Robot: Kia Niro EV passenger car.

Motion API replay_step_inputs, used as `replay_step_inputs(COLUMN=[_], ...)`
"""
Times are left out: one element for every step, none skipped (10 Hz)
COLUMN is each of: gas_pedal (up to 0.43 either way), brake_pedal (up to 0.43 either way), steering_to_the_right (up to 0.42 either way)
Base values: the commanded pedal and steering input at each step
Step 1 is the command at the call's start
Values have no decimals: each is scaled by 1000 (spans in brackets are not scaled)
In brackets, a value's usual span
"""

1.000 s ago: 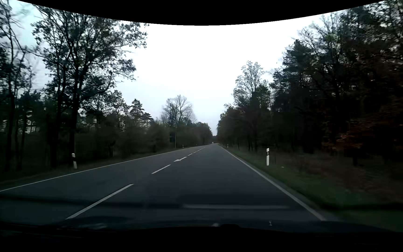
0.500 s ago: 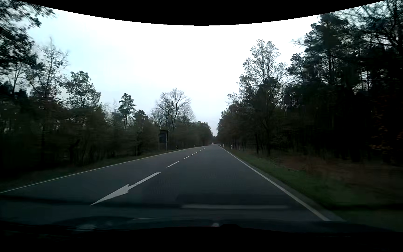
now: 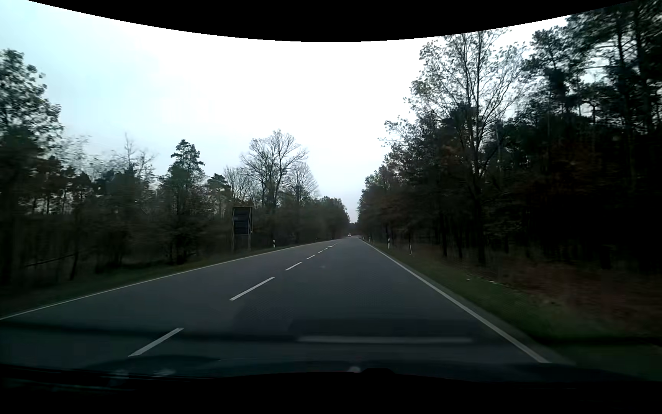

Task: Follow the waypoints while adhering to traffic rules and regulations

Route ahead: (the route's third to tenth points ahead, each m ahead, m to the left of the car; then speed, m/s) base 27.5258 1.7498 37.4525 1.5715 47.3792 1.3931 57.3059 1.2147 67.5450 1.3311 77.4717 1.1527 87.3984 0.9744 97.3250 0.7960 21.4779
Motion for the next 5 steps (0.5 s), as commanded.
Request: replay_step_inputs(gas_pedal=[390, 390, 390, 390, 390], brake_pedal=[0, 0, 0, 0, 0], steering_to_the_right=[1, 1, 1, 1, 1])
